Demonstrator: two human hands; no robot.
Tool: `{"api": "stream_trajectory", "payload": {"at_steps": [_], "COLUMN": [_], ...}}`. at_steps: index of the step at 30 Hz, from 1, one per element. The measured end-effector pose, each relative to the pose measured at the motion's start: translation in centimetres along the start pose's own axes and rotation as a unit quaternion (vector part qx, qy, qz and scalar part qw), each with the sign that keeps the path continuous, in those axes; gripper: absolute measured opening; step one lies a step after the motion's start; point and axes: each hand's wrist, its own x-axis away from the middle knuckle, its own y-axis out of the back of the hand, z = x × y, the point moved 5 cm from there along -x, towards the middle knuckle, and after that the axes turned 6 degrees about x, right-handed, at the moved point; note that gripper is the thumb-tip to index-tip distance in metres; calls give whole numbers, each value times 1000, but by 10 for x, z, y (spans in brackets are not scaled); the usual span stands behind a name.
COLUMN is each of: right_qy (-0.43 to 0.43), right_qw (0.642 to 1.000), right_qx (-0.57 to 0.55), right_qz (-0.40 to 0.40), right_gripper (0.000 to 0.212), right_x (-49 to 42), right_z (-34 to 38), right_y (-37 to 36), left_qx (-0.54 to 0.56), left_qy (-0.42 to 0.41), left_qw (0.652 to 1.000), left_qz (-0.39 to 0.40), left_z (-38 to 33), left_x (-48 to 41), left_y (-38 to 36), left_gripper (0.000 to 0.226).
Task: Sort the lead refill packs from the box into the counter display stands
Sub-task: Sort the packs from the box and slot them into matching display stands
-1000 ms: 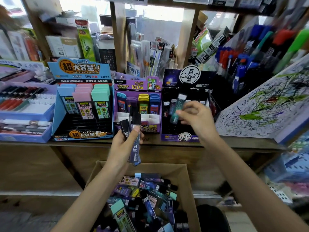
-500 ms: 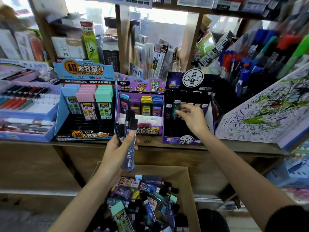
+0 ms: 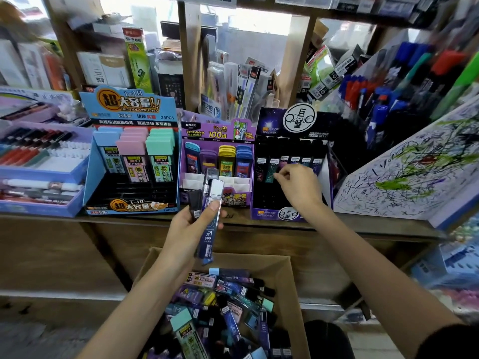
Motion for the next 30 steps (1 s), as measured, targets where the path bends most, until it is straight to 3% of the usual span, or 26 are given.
{"api": "stream_trajectory", "payload": {"at_steps": [2,4,8,11,20,25,30], "right_qy": [29,51,61,42,-40,-86,-120], "right_qw": [999,987,910,860,812,779,790], "right_qx": [-30,-150,-374,-459,-539,-575,-573], "right_qz": [-23,3,171,219,218,234,182], "right_gripper": [23,19,11,10,4,16,24], "right_x": [9,23,58,78,93,90,65], "right_z": [8,18,48,61,61,48,13], "right_y": [11,19,20,15,-7,-7,21], "left_qx": [3,4,4,8,32,20,18], "left_qy": [3,9,13,11,15,0,-11], "left_qw": [1000,1000,1000,999,998,999,999], "left_qz": [3,6,15,29,42,48,33], "left_z": [-1,0,1,3,13,13,8], "left_x": [0,0,-1,0,4,2,-1], "left_y": [-3,-8,-20,-28,-28,-28,-22], "left_gripper": [37,38,36,40,43,40,36]}}
